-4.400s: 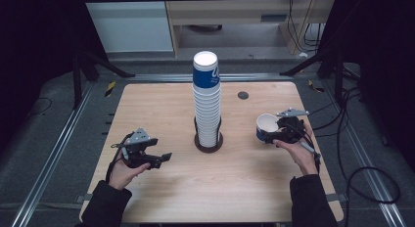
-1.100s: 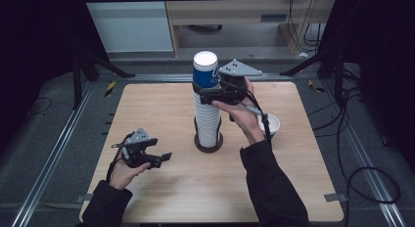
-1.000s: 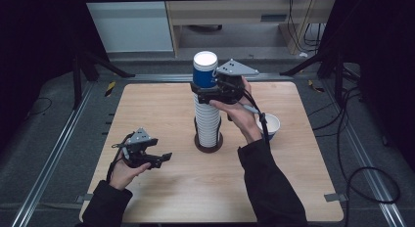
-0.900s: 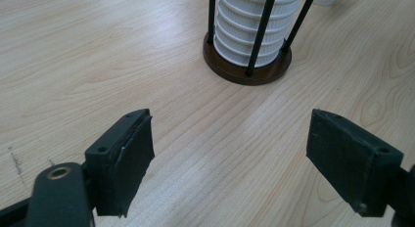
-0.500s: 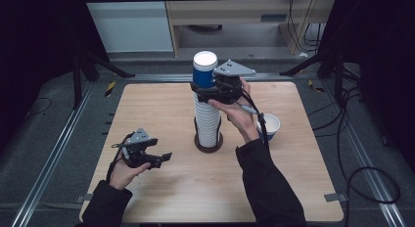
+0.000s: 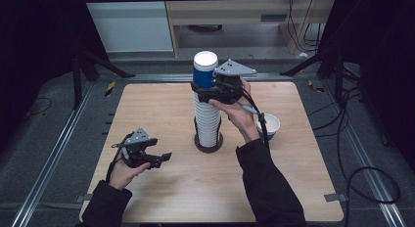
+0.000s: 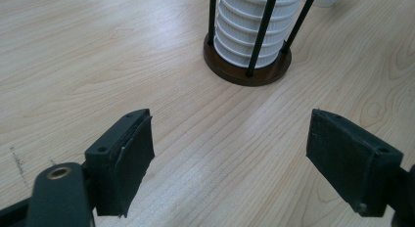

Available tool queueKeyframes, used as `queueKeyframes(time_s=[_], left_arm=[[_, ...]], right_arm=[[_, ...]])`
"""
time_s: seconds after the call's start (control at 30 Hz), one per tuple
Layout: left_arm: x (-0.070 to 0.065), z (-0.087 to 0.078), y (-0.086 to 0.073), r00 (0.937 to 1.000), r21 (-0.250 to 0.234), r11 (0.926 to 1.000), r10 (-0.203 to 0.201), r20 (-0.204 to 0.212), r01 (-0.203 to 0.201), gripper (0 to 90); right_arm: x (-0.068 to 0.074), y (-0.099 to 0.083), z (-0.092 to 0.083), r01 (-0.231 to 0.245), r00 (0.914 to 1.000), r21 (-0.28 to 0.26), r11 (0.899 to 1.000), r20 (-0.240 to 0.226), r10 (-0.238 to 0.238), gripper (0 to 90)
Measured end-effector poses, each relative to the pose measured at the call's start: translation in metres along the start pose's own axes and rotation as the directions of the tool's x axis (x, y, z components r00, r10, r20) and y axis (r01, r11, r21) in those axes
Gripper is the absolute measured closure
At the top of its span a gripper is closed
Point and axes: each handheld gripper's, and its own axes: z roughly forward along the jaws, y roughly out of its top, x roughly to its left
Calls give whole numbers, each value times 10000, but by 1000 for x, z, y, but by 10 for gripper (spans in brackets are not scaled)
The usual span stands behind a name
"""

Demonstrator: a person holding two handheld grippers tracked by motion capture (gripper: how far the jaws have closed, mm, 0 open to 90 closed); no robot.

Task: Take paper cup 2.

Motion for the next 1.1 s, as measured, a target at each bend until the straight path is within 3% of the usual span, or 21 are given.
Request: queueKeyframes(time_s=[0.13,0.5,1.1], left_arm=[[0,0,0,10000,7,10000,6,2,-6,170],[0,0,0,10000,22,10000,21,4,-21,170],[-1,-2,1,10000,-63,10000,45,-35,-45,169]], right_arm=[[0,4,-2,55,10000,-280,9996,57,-53,187],[1,19,-7,323,9994,-338,9989,154,-318,196],[1,49,-22,490,9983,-1173,9919,387,-447,197]])
